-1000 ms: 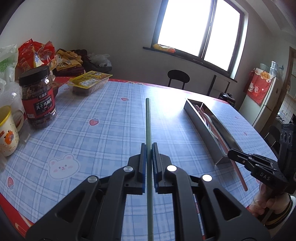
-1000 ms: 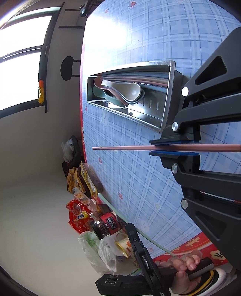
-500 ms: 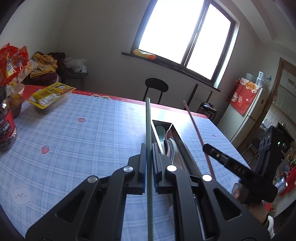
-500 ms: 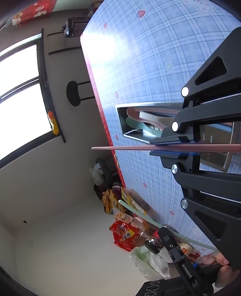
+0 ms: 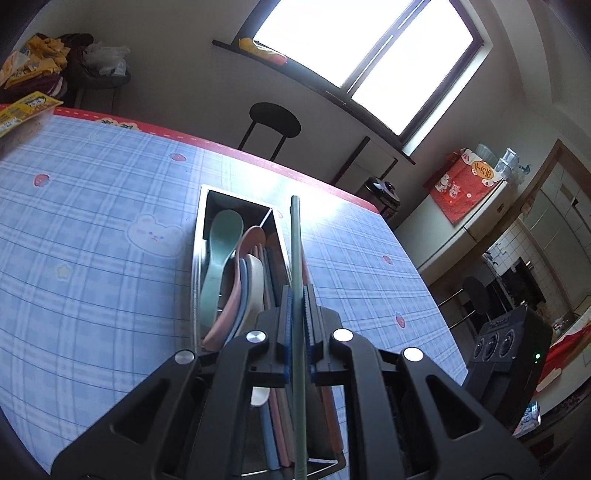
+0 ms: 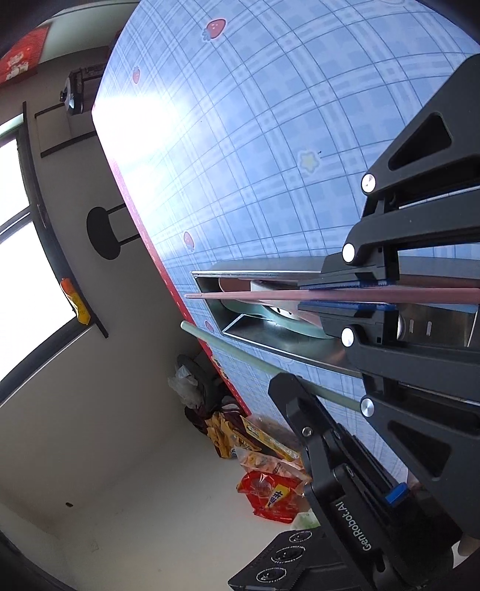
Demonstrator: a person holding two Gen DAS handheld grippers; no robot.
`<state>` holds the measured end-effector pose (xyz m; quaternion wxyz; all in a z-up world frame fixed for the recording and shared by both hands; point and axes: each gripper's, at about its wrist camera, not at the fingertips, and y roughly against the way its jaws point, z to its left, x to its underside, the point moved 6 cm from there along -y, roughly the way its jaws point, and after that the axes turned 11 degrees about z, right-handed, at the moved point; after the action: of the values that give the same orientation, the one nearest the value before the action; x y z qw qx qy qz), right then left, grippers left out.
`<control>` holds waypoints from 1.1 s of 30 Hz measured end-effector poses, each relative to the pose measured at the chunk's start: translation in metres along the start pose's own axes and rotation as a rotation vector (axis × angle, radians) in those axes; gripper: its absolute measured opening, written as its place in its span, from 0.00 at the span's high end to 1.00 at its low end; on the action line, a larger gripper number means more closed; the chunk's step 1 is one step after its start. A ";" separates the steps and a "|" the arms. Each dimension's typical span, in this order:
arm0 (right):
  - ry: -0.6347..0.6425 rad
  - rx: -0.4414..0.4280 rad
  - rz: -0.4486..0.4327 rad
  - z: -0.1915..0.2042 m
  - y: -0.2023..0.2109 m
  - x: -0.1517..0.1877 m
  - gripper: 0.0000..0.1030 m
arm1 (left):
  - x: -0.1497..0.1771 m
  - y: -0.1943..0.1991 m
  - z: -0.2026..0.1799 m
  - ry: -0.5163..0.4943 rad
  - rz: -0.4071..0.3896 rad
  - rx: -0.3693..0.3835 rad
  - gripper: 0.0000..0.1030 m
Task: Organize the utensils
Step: 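Lower both chopsticks into the tray and open both tools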
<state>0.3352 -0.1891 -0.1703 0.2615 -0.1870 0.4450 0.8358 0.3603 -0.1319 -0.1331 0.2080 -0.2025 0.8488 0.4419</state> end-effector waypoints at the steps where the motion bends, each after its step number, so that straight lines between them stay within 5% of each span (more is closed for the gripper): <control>1: -0.001 -0.002 0.002 0.000 0.000 0.001 0.94 | 0.001 -0.004 0.001 0.008 0.010 0.011 0.90; 24: 0.000 0.013 0.023 0.005 -0.012 0.005 0.93 | 0.002 -0.033 0.027 0.101 0.078 -0.016 0.89; 28: 0.000 0.011 0.005 0.006 -0.007 0.003 0.91 | 0.000 -0.032 0.030 0.111 0.076 -0.002 0.65; 31: 0.012 0.027 -0.035 0.007 0.002 0.000 0.70 | -0.006 -0.018 0.032 0.100 0.034 -0.012 0.52; 33: 0.037 0.066 -0.082 0.009 0.011 -0.003 0.46 | -0.011 -0.003 0.032 0.087 -0.012 -0.040 0.40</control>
<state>0.3301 -0.1877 -0.1567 0.2930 -0.2118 0.4690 0.8058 0.3765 -0.1049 -0.1463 0.1695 -0.2306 0.8469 0.4482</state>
